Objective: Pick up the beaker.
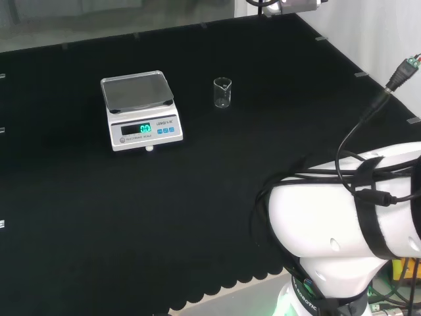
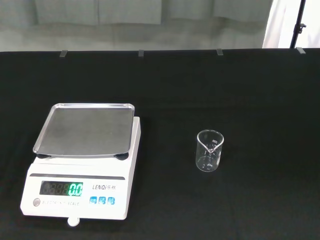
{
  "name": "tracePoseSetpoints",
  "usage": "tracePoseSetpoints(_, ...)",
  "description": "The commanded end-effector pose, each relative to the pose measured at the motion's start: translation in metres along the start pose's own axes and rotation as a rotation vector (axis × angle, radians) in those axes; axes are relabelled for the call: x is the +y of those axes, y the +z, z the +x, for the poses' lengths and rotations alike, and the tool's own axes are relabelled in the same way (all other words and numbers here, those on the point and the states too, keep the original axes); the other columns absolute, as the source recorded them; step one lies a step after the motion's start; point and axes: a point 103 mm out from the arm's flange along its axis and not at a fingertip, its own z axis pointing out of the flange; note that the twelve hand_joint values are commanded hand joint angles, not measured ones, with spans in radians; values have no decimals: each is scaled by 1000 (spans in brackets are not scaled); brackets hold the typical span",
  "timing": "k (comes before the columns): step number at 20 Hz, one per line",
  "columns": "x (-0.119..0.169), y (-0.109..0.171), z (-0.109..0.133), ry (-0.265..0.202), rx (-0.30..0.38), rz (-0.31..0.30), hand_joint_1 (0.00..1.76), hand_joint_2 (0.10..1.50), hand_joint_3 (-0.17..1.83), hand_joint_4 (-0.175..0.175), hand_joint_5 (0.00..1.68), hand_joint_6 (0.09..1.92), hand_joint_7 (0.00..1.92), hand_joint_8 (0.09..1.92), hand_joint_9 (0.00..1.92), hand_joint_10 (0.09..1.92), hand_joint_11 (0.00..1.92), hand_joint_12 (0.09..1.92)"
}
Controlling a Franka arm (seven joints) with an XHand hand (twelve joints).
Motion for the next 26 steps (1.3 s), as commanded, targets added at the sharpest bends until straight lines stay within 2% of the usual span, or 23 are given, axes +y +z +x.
tracePoseSetpoints(1,5,1,7,6,-30,-13,255,840,535,-110,48,135,0,594,8,768,94,1463)
tracePoseSetpoints(3,13,-1,21,10,-52,-19,249,897,425,-112,75,87,0,569,1,789,71,1524)
tracePoseSetpoints(7,28,-4,49,12,-86,-31,251,934,350,-113,98,87,0,598,0,868,101,1539)
tracePoseSetpoints(11,52,5,70,-2,-73,3,257,941,334,-113,105,87,0,619,0,894,119,1535)
tracePoseSetpoints(15,84,25,81,-11,-72,14,263,942,329,-113,111,87,0,623,0,896,121,1533)
tracePoseSetpoints(19,114,49,90,-45,-53,49,271,944,319,-113,115,87,0,598,0,863,105,1531)
tracePoseSetpoints(20,124,56,90,-43,-56,55,272,945,318,-113,116,87,0,593,0,858,103,1531)
tracePoseSetpoints(22,142,70,90,-14,-6,77,277,946,312,-113,117,87,0,576,0,844,99,1531)
tracePoseSetpoints(26,174,97,94,-26,-6,96,287,946,305,-114,124,87,0,557,0,828,94,1532)
